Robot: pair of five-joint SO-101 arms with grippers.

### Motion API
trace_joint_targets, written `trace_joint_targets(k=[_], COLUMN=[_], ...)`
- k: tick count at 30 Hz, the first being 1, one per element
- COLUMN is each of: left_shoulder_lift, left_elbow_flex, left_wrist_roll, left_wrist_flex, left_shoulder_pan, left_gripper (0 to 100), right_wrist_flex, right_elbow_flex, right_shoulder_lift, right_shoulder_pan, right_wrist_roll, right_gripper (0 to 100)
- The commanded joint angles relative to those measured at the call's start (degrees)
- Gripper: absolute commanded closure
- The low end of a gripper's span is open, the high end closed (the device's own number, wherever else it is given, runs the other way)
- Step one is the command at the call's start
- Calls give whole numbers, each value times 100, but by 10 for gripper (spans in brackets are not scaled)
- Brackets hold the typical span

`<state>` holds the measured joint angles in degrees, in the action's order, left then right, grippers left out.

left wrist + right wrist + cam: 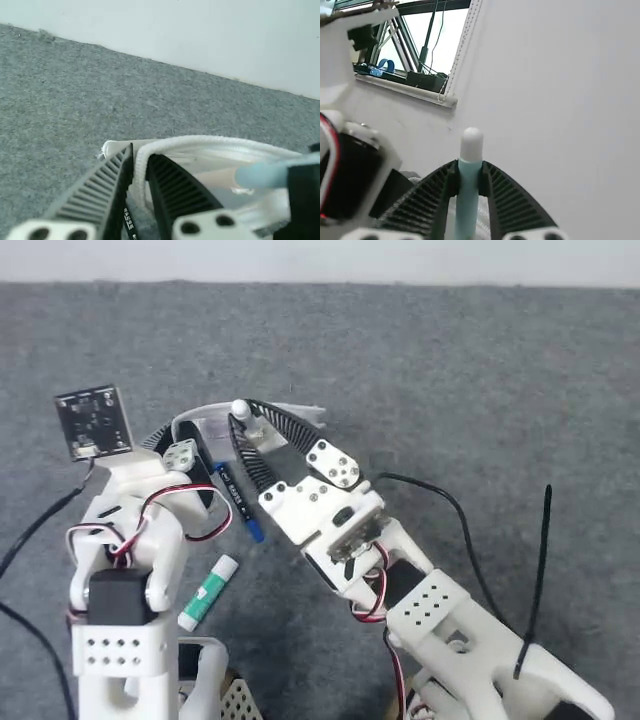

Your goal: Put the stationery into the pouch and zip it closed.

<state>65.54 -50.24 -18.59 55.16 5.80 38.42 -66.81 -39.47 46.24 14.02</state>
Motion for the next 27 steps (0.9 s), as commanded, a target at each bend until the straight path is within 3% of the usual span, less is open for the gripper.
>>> trace_joint_targets(k=[1, 6, 27], left_shoulder_lift=[0, 0, 0], left_elbow_flex=[136, 136, 127], left_wrist_roll=[-88, -88, -79], left_wrist_flex=[-229, -229, -229], left_shoulder_pan=[0, 9, 9], left_gripper=[990, 990, 990], right_wrist_flex=[-321, -778, -1077], right_elbow_flex=[62, 62, -53], right_shoulder_lift=[-4, -57, -251], right_shoulder_pan=[57, 66, 66], right_wrist_roll=[220, 220, 237], right_gripper=[936, 807, 828])
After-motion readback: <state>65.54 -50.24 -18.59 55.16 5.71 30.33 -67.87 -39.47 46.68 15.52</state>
